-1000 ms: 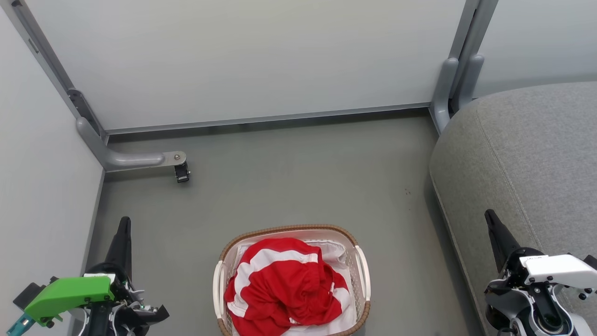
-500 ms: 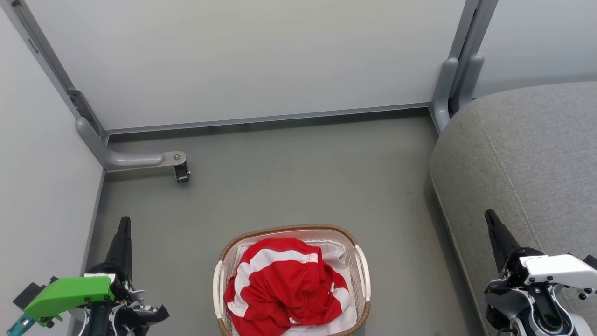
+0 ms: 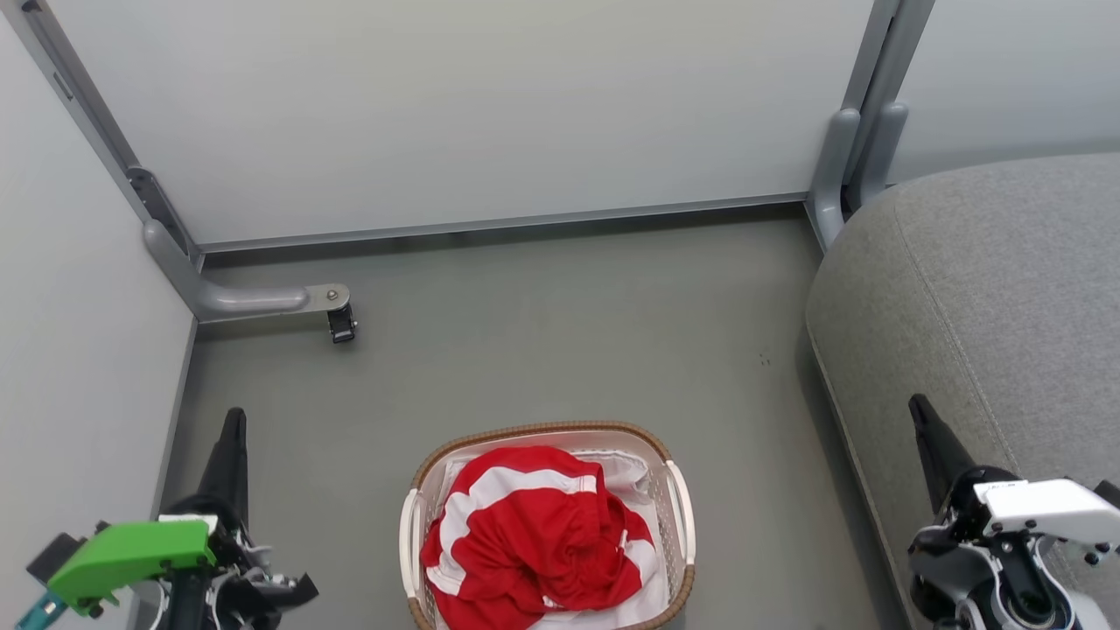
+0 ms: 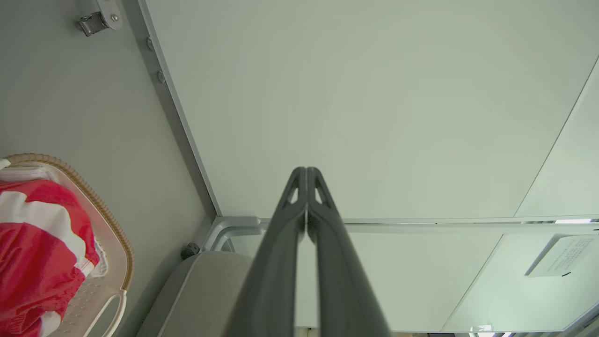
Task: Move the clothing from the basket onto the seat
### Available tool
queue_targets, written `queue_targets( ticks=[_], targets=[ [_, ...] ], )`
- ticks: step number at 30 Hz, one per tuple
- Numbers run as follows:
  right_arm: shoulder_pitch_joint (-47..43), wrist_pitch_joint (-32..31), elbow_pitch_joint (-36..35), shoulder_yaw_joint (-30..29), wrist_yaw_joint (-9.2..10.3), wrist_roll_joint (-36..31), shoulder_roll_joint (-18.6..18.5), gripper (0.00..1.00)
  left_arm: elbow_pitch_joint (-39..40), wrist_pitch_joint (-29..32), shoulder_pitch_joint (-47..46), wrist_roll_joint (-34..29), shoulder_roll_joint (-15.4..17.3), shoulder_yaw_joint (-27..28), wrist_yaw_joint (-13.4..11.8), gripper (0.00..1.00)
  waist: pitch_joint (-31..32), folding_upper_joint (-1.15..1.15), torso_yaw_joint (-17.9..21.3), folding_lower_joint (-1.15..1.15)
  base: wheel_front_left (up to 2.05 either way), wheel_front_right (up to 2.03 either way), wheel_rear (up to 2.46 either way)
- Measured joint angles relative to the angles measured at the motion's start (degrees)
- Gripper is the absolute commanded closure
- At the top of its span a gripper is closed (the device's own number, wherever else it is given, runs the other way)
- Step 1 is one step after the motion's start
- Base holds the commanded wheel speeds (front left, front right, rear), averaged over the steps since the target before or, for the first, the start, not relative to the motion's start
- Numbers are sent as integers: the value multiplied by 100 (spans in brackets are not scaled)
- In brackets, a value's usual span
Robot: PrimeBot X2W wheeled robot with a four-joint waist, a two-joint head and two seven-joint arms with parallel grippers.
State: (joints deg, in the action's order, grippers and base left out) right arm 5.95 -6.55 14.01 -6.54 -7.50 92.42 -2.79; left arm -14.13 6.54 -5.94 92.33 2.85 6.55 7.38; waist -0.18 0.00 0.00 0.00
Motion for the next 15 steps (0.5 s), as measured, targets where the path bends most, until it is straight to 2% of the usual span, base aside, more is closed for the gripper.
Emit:
queue_targets(
  ticks=[6,15],
  targets=[
    [-227,21,237,34,3,-1,81,0,-255,-21,222,-1,-43,-68,-8,0,0,0,0,0,0,0,0],
    [-261,275,163,140,3,-207,86,0,-147,-280,236,-85,-45,-335,-8,0,-4,0,-1,0,0,0,0]
  ],
)
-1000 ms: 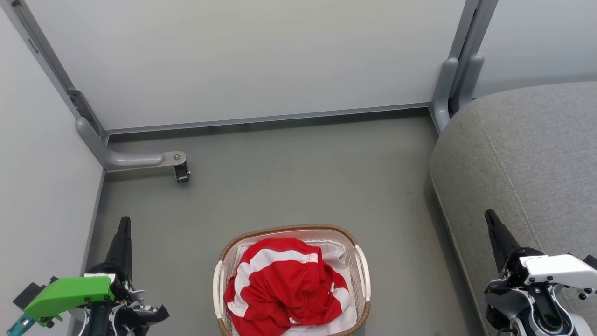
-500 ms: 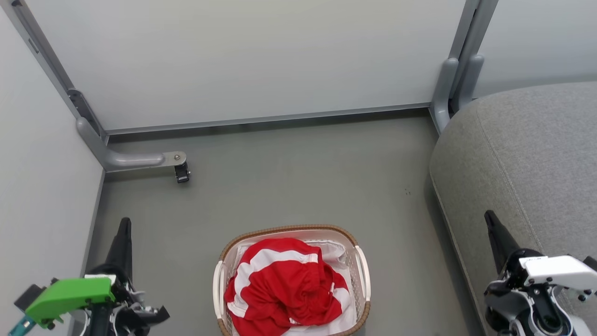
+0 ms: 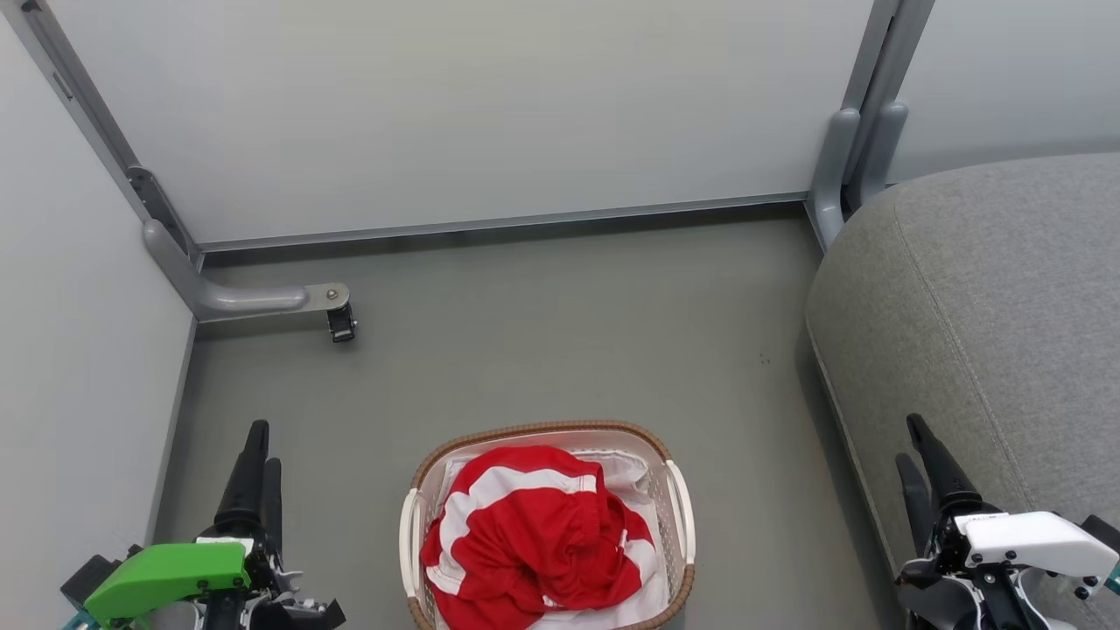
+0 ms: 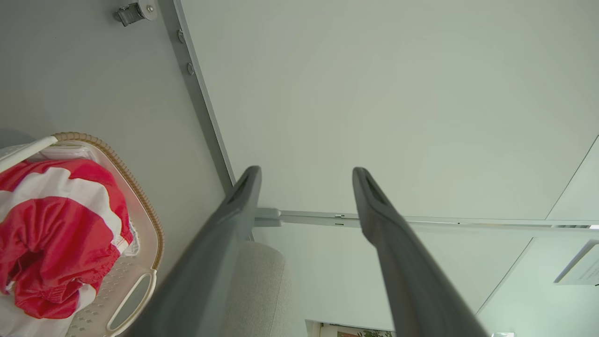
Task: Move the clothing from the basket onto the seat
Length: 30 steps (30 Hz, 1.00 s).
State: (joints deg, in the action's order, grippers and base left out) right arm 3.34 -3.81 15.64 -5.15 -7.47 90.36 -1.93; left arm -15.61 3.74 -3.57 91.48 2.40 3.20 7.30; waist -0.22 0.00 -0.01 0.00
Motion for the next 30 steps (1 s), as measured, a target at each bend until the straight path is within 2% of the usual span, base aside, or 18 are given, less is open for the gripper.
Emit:
queue_targets(
  ticks=[11,30],
  targets=[
    [-19,286,-258,-35,0,-1068,-11,0,300,-289,1,-799,1,-105,0,0,-21,0,-3,0,0,0,0],
    [-50,694,-831,187,0,-3382,-29,0,845,-692,17,-3207,4,-557,-147,0,-69,0,-7,0,0,0,0]
  ],
)
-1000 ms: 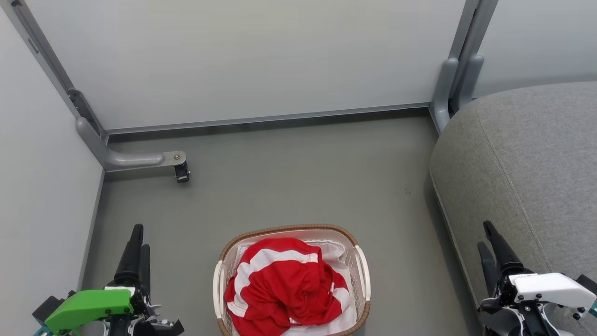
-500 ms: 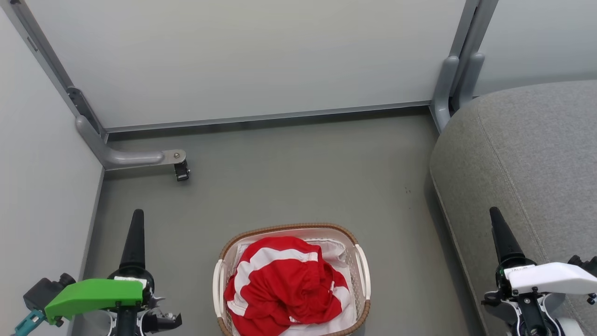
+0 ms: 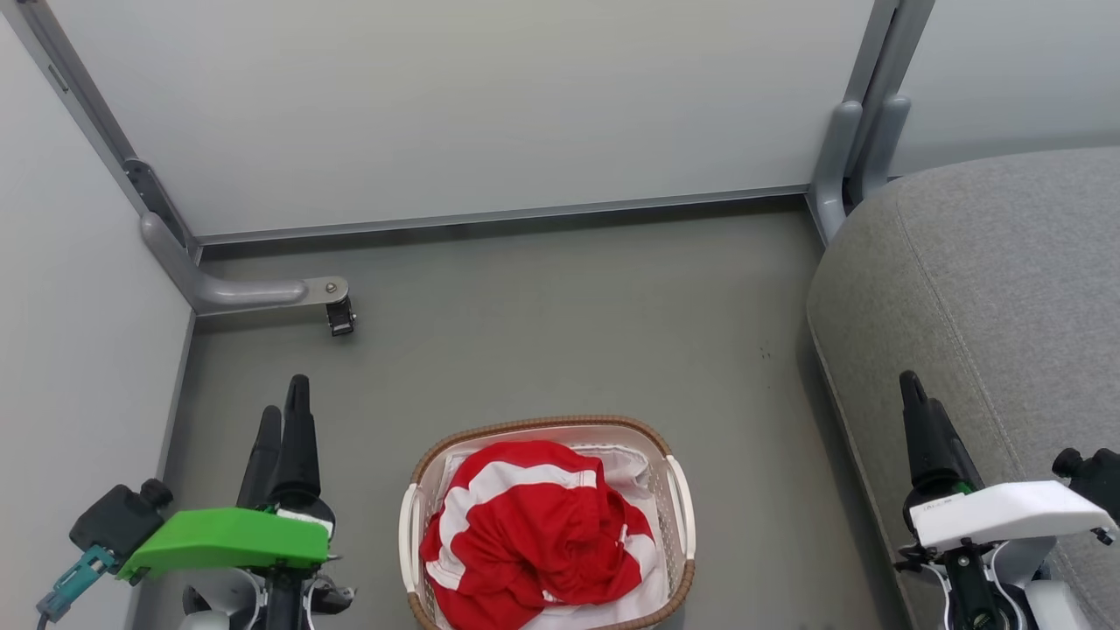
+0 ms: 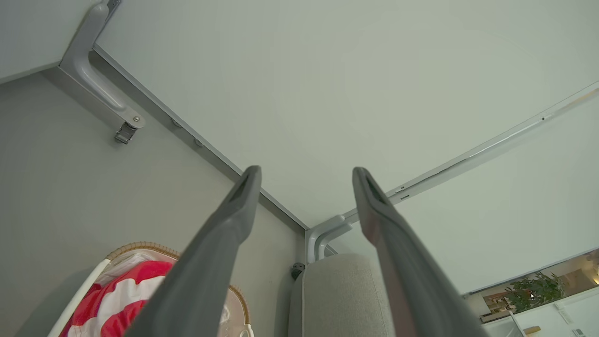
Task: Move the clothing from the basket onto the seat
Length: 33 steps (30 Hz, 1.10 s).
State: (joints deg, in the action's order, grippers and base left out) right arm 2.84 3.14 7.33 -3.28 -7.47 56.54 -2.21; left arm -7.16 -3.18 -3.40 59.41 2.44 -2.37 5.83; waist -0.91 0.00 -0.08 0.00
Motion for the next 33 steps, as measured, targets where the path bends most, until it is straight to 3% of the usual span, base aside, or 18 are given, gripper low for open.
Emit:
queue_targets(
  ticks=[12,33],
  targets=[
    [-69,222,-2,146,0,-979,-9,0,-96,-220,116,-1261,2,-287,-35,0,-11,0,-3,0,0,0,0],
    [-101,550,143,274,0,-2502,-22,0,-535,-555,151,-2638,7,-444,-99,0,-12,0,-40,0,0,0,0]
  ],
)
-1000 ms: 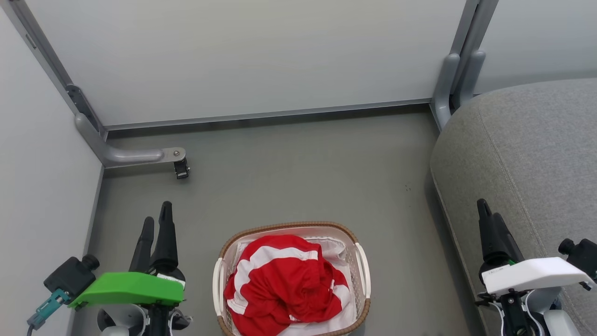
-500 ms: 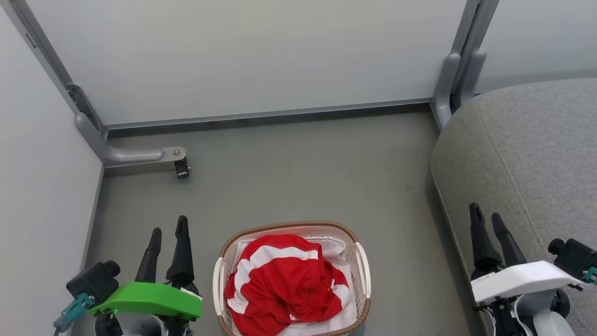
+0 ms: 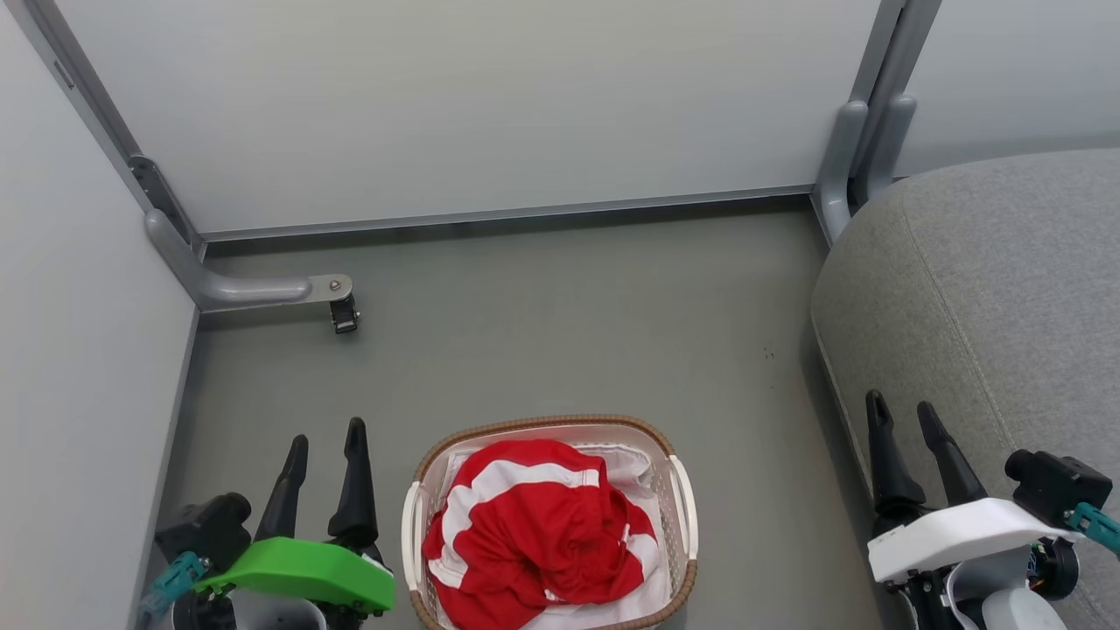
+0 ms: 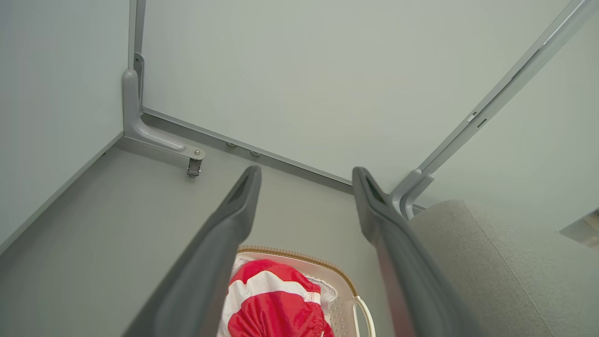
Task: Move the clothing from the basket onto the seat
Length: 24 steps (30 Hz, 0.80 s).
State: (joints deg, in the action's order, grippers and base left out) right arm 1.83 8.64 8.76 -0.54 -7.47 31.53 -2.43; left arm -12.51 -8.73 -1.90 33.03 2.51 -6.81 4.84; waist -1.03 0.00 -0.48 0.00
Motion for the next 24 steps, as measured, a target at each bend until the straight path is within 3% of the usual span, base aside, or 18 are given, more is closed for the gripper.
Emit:
queue_targets(
  ticks=[24],
  targets=[
    [-13,324,108,24,-1,-1340,-15,0,-320,-320,9,-1018,8,-141,-38,0,41,0,-39,0,0,0,0]
  ],
)
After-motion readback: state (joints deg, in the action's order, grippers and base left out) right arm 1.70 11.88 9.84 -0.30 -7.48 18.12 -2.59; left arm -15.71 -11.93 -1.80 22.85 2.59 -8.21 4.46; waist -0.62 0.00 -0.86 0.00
